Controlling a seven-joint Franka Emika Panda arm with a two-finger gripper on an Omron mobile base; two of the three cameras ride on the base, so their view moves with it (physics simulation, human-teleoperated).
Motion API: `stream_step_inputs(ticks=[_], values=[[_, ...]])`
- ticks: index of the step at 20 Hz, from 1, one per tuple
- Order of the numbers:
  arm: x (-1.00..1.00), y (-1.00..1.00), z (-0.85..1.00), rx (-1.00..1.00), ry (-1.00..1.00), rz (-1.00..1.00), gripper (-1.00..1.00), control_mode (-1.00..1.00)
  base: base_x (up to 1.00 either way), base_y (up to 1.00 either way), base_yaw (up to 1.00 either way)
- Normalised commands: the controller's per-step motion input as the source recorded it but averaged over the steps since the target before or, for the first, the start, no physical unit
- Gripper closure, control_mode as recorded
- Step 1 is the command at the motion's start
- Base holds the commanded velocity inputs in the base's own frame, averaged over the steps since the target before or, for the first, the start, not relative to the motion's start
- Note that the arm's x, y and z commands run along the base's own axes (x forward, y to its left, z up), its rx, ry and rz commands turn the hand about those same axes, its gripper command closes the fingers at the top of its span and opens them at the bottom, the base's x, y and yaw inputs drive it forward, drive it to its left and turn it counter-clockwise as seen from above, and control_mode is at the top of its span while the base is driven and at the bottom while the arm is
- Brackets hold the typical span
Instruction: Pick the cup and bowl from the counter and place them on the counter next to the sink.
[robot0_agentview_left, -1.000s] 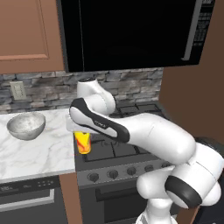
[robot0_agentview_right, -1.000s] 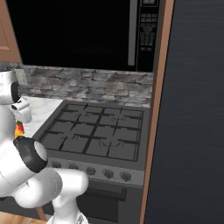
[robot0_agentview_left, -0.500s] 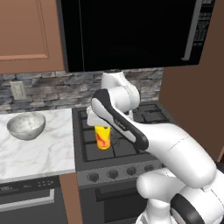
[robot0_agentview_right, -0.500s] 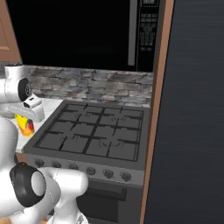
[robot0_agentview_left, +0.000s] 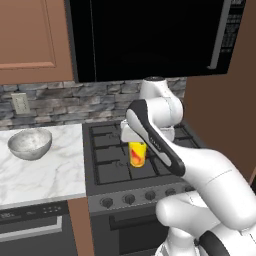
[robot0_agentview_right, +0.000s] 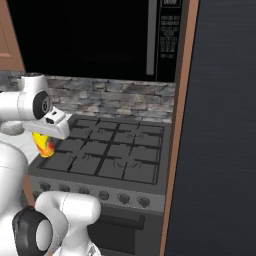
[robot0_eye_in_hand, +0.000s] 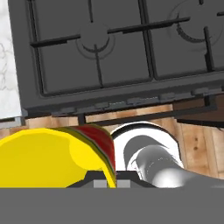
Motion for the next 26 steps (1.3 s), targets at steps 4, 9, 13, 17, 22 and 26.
stream_step_inputs(ticks=[4, 9, 13, 17, 22, 26], values=[[0.0, -0.54, 0.0, 0.0, -0.09, 0.11, 1.0, -1.0, 0.0, 0.0, 0.0], [0.0, -0.55, 0.0, 0.0, -0.07, 0.1, 1.0, -1.0, 0.0, 0.0, 0.0], [-0.14, -0.41, 0.03, 0.0, -0.03, 0.03, 1.0, -1.0, 0.0, 0.0, 0.0], [-0.17, -0.16, 0.0, 0.03, 0.0, 0.0, 1.0, -1.0, 0.0, 0.0, 0.0], [-0.05, -0.05, 0.0, 0.01, 0.0, 0.0, 1.0, -1.0, 0.0, 0.0, 0.0], [-0.01, 0.0, 0.0, 0.0, 0.0, 0.0, 1.0, -1.0, 0.0, 0.0, 0.0]])
